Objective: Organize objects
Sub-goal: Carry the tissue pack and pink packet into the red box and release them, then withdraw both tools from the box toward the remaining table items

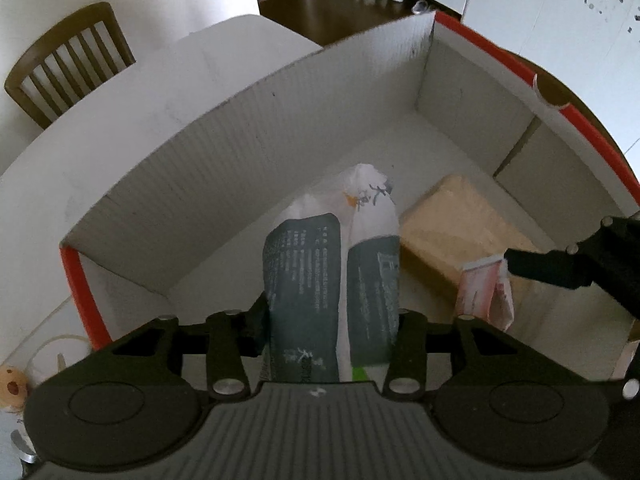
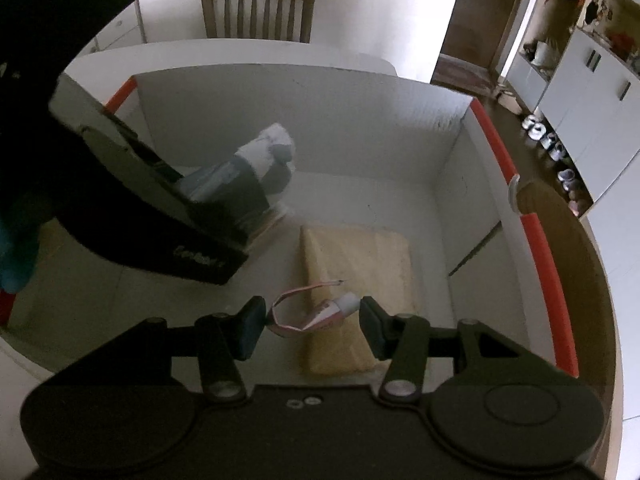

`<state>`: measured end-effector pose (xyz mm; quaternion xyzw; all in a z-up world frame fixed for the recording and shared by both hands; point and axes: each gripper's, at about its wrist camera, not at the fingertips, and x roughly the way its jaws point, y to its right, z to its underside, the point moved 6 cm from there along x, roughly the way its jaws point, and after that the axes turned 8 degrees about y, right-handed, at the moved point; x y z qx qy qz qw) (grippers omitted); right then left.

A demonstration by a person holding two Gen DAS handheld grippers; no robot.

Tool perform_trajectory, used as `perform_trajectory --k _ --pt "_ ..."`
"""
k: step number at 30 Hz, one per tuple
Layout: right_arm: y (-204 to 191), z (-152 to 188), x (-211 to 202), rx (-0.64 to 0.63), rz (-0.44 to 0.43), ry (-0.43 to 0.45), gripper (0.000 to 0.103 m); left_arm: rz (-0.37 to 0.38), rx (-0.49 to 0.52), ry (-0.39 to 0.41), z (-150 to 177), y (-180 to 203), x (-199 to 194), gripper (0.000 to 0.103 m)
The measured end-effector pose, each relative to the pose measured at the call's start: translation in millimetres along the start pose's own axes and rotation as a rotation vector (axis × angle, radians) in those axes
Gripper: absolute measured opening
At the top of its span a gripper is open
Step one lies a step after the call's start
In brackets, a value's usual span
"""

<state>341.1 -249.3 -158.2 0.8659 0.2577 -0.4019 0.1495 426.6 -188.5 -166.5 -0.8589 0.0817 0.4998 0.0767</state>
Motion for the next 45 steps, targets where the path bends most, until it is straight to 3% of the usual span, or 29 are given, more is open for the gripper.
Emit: perform_trajectory --k 3,7,19,31,45 --pt "-0.4 1.6 -1.6 0.002 -0.012 -0.004 0.052 0.003 -0.016 0.001 1.4 -3.3 1.2 0.057" --pt "2.3 2.2 -7.3 0.013 -0.019 0.008 0.062 0.025 -0.039 0.022 1.4 -4.9 -3.9 0.065" --pt "3.0 -2.3 -41.1 0.049 -0.045 0.067 0.064 0.052 -0.030 0.112 4.6 -2.7 -37.6 0.066" --pt "1.4 -10.7 -88.8 0.090 -0.055 0.154 0.065 0.120 -0.113 0.227 17.5 -16.3 -97.2 0.066" --pt "-44.8 -29.8 -132.6 0.100 -0.043 0.256 0.072 0.162 -0.126 0.346 50.0 -52.9 -163.7 0.066"
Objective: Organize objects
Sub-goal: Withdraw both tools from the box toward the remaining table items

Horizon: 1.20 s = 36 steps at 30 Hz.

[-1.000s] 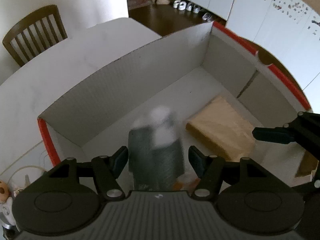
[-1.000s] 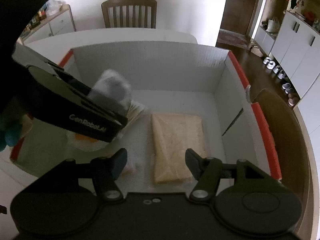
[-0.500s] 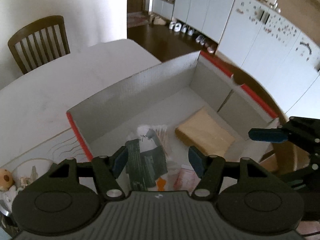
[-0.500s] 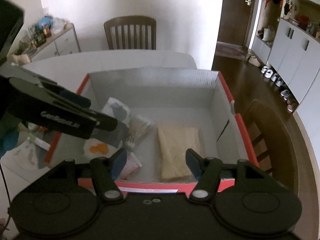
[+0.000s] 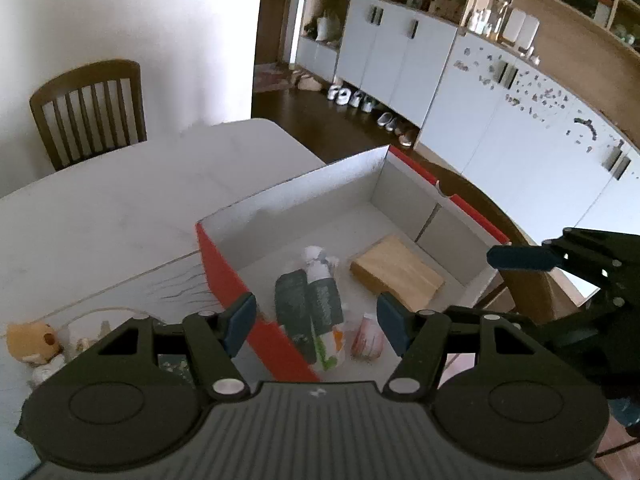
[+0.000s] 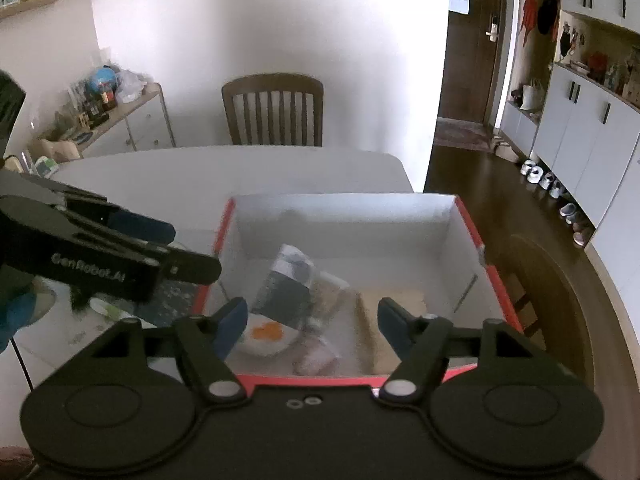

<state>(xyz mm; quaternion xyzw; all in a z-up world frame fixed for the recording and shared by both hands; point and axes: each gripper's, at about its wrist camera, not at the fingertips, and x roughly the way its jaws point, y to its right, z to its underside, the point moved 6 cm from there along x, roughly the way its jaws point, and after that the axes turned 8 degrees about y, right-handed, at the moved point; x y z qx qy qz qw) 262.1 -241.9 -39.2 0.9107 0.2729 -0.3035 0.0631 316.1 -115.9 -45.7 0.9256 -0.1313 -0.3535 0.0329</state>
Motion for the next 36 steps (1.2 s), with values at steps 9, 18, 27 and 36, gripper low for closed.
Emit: perform_trajectory --k 9,18,27,36 --pt "-51.0 -4.3 1.4 0.002 0.001 0.016 0.076 0.022 -0.017 0.036 18.3 -37.2 -44.6 0.075" --pt "-102.2 -5.2 16.9 0.027 -0.015 -0.002 0.079 -0.025 -0.039 0.058 45.3 -95.2 -77.7 0.082" --pt "-147.4 3.3 34.7 0.034 -0.004 -0.029 0.084 -0.034 -0.041 0.048 79.1 -147.5 -96.4 0.085" --pt "-180.0 27.1 59.0 0.010 -0.004 -0.100 0.091 -0.116 -0.114 0.015 119.1 -206.6 -96.5 0.103"
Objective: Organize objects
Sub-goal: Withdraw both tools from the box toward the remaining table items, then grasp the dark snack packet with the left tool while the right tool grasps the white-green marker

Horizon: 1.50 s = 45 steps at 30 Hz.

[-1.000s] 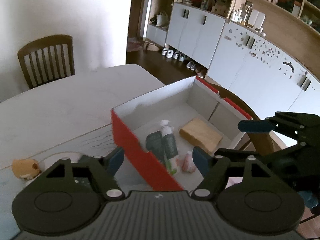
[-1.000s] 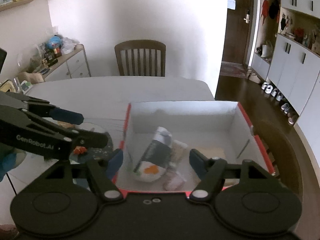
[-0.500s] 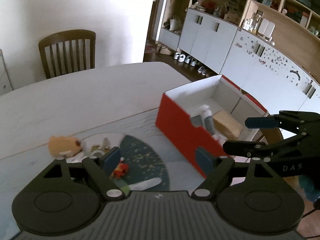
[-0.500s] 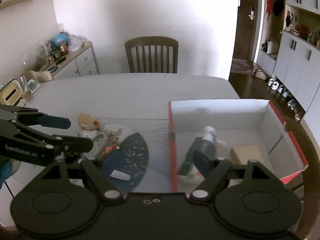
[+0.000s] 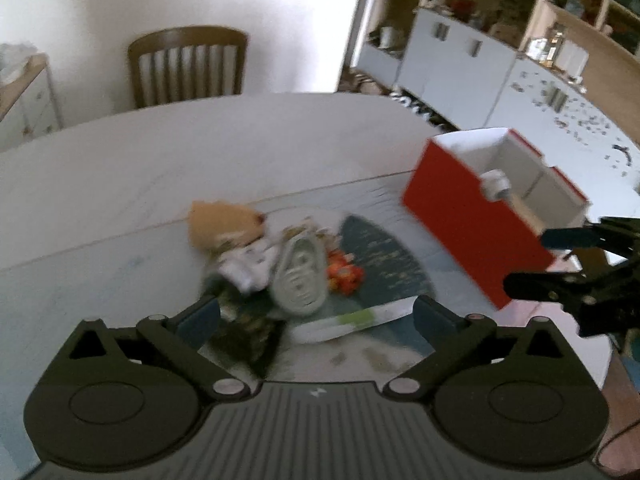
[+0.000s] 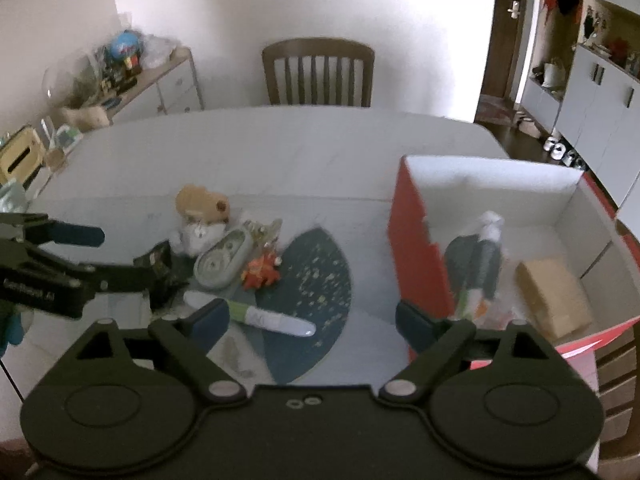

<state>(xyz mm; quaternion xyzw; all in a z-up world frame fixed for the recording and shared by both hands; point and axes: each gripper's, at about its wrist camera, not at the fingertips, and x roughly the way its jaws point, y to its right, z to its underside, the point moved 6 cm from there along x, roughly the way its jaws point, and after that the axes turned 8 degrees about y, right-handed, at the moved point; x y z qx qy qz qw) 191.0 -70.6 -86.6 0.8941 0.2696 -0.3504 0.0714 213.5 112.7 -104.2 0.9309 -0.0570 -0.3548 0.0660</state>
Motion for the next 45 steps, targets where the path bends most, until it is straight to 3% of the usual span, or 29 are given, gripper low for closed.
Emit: perform_trajectory --k 12,27,32,40,45 --pt "-21.0 21.8 41.8 -0.076 -0.001 -0.085 0.091 -0.134 -0.077 -0.115 30.3 -58.1 44.4 0.103" --pt "-24.5 29.8 103.3 -0.211 -0.033 -0.172 0.090 -0.219 -0.260 -0.195 29.2 -83.9 88.6 0.103" --pt "-28.4 28.3 117.2 -0.257 -0.057 -0.181 0.090 -0.249 -0.222 -0.192 29.2 -80.6 91.4 0.103" --pt "-38.8 32.4 127.8 -0.310 -0.106 -0.193 0.084 -0.267 -0.037 -0.211 38.4 -71.4 93.2 0.103" --pt "-50.5 35.2 125.1 -0.316 -0.153 -0.188 0.074 -0.245 -0.013 -0.206 39.8 -82.2 88.6 0.103"
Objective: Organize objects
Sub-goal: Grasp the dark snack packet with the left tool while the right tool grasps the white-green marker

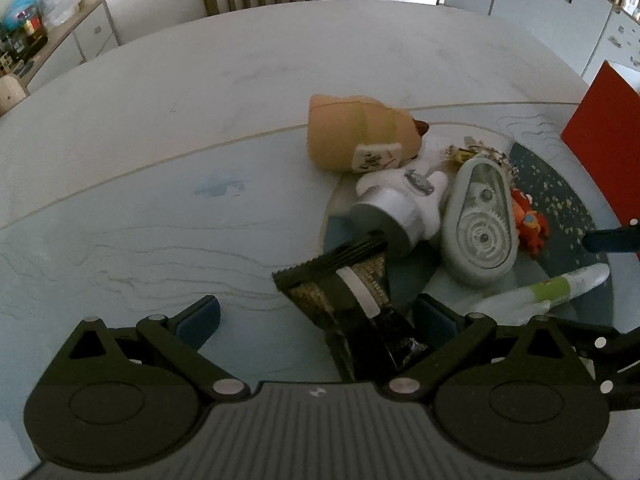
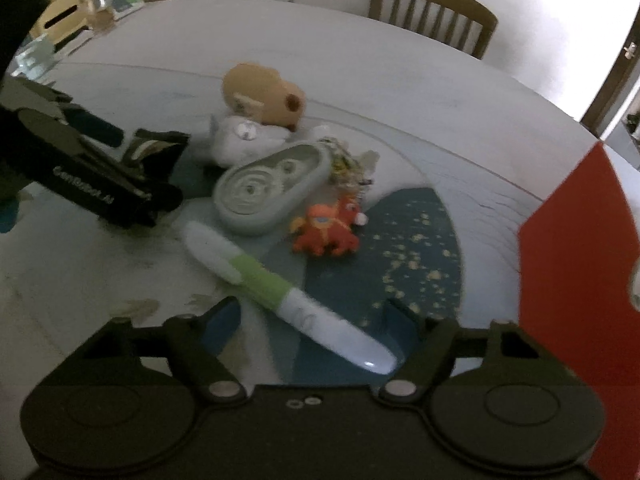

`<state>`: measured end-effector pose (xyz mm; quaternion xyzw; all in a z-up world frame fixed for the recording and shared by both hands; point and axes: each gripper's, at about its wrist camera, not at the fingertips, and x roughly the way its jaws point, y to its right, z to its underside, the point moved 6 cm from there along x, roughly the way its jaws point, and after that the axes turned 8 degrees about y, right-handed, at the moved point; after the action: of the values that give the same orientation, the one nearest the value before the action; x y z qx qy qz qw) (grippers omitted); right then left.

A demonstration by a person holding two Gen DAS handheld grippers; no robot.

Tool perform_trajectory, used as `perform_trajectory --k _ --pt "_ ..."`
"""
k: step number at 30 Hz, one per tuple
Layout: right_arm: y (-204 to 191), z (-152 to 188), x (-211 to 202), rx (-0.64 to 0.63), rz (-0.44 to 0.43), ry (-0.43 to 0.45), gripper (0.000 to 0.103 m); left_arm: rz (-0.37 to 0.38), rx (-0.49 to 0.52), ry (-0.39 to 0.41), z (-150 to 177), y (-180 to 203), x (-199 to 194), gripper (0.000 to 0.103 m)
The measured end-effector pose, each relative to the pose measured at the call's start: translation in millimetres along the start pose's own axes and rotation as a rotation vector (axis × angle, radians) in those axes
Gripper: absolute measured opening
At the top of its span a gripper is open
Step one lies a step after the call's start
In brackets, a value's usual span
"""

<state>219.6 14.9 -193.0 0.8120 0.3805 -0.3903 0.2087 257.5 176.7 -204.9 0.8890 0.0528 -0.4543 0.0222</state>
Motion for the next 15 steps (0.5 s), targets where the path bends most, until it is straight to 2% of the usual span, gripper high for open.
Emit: perform_trajectory --k 5,8,9,11,15 --pt "-13.1 -0.6 -2.7 0.011 -0.045 -0.005 0.059 0.010 0.012 0.005 2.5 -5.8 1.3 0.103" --pt "-22.7 0.4 -7.1 -0.004 -0.056 -0.005 0.047 0.018 0.025 0.016 5.5 -5.9 0.3 0.100" --pt "-26.0 0.5 -7.9 -0.009 -0.054 -0.002 0.040 0.019 0.026 0.020 5.4 -7.0 -0.6 0.096" --pt "-32.1 0.8 -10.3 -0.008 -0.055 0.002 0.027 0.022 0.028 0.028 5.5 -8.9 -4.2 0.087" --pt "-41.2 2.8 -13.2 -0.004 -0.044 0.010 0.019 0.037 0.047 0.048 1.9 -6.1 -10.7 0.047"
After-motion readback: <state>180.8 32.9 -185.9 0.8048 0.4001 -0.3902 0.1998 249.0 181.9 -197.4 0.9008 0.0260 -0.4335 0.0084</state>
